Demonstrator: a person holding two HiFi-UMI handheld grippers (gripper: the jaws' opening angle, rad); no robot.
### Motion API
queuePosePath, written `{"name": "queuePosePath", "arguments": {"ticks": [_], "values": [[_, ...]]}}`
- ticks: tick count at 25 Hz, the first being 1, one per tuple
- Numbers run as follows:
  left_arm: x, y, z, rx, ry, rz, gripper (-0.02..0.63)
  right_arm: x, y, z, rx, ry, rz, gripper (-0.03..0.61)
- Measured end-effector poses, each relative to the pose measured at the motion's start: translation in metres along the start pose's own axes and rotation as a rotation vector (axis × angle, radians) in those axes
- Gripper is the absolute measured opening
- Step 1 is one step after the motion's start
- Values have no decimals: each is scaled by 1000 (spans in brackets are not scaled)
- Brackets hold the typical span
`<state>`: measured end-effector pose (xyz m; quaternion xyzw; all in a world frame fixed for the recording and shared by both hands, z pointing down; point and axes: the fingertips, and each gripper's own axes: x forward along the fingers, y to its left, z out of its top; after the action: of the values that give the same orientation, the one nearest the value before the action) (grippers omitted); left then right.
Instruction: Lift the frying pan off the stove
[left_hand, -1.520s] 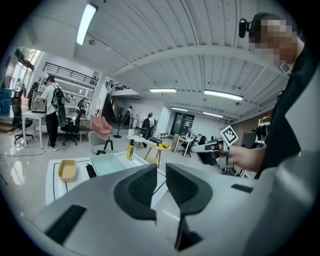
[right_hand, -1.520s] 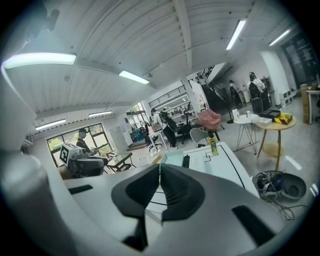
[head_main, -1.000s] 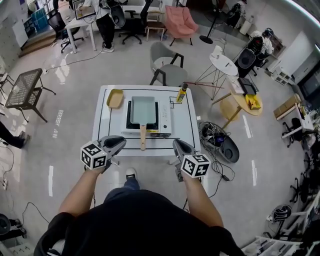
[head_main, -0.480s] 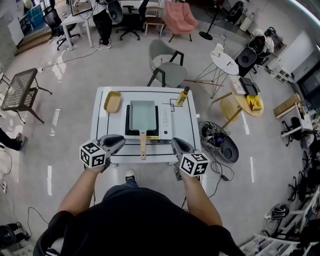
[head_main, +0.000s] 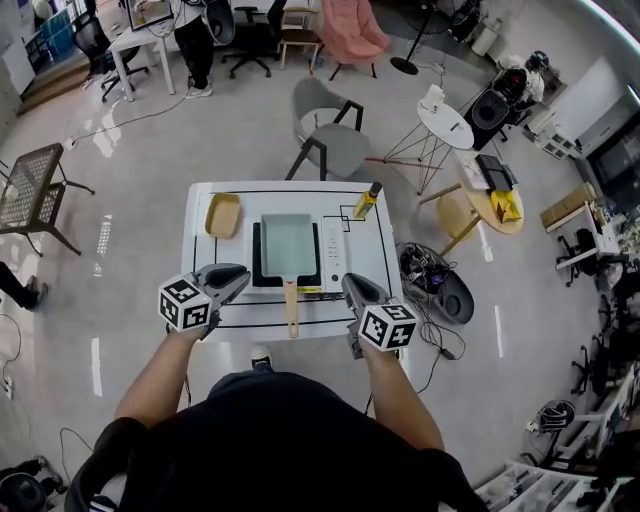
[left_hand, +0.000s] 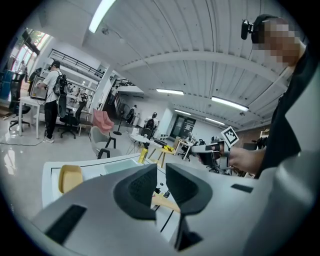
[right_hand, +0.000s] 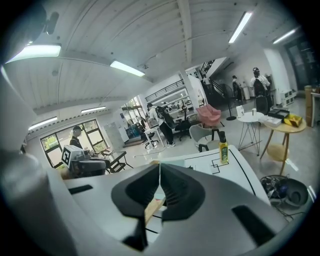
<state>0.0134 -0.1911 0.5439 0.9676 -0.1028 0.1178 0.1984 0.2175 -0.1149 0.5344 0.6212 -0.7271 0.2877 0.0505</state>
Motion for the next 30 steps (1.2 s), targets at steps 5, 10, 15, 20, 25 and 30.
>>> {"name": "queuePosePath", "arguments": {"ticks": [5, 10, 15, 20, 25, 30], "values": [[-7, 12, 8, -15, -15, -25, 60, 11, 10, 13, -12, 1, -20, 12], [-13, 26, 16, -19, -37, -17, 60, 18, 18, 18, -43, 28, -29, 12], [-7, 36, 16, -8, -53, -6, 60, 29, 12, 20, -67, 31, -28, 12], [-2, 36, 15, -4, -48, 19, 60, 39, 3, 19, -70, 33, 0, 12], [1, 34, 17, -7, -44, 60, 60, 48, -6, 18, -72, 45, 42, 12], [10, 31, 20, -12, -45, 83, 60, 57, -16, 20, -70, 57, 77, 12]]}}
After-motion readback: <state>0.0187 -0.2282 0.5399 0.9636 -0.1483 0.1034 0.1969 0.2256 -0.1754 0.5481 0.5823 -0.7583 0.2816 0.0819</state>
